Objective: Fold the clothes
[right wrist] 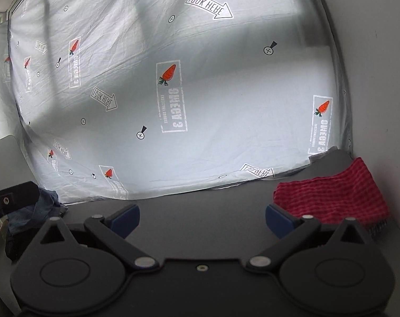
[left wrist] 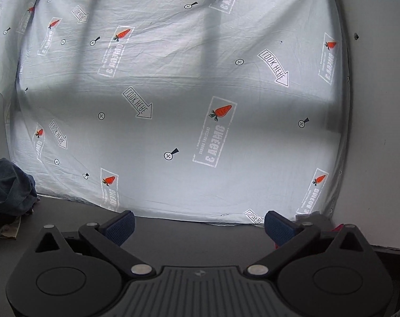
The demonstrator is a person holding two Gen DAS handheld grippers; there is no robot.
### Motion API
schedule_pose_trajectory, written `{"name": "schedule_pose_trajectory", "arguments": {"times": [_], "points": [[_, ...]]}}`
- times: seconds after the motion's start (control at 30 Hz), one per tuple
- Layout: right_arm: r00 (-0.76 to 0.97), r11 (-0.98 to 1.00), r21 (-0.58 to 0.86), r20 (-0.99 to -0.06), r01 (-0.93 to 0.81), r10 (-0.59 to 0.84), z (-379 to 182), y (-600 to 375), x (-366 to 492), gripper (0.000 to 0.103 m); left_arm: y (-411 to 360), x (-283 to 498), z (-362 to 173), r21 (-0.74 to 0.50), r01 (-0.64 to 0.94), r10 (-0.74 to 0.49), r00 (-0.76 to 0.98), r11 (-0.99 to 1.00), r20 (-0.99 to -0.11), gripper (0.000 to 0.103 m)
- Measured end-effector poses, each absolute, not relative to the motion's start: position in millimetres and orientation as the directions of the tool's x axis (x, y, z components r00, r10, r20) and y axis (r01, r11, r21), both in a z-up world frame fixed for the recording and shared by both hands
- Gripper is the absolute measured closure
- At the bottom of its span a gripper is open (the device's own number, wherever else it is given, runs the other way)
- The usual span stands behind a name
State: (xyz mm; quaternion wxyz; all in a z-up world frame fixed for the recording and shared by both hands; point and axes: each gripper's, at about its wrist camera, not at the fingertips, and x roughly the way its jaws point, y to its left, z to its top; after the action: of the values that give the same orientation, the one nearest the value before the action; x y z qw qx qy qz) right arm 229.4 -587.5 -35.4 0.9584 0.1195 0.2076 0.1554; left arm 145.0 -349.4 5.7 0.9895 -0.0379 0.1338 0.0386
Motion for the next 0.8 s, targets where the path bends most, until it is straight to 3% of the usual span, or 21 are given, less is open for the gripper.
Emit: {"name": "schedule_pose_trajectory", "arguments": {"times": [0.33, 0.5, 0.63, 0.8], "points": [[0.910, 0.953, 0.286, -0.360, -0.104, 0.207, -27, -436, 160, 0.000, -181, 100, 1, -0.011, -0.010, 0.006, 0.959, 1.000, -0.283, 0.000], [0.910, 0.958, 0.280, -0.379, -0.060, 0.168, -20, -351, 105, 0.000, -98, 68, 10, -0.058, 0.061, -0.075, 0.959, 0.996, -0.273, 0.000], [0.889, 0.967, 0.254, -0.439, -0.016, 0.131, -11, -302, 73, 0.000, -61, 62, 15, -0.054, 0.030, -0.049, 0.915, 0.998, -0.401, 0.000], [0.863, 0.978, 0.203, -0.484, -0.051, 0.145, -9, -256, 37, 0.000, -31, 38, 0, -0.067, 0.027, -0.056, 0.868, 0.997, -0.493, 0.000]]}}
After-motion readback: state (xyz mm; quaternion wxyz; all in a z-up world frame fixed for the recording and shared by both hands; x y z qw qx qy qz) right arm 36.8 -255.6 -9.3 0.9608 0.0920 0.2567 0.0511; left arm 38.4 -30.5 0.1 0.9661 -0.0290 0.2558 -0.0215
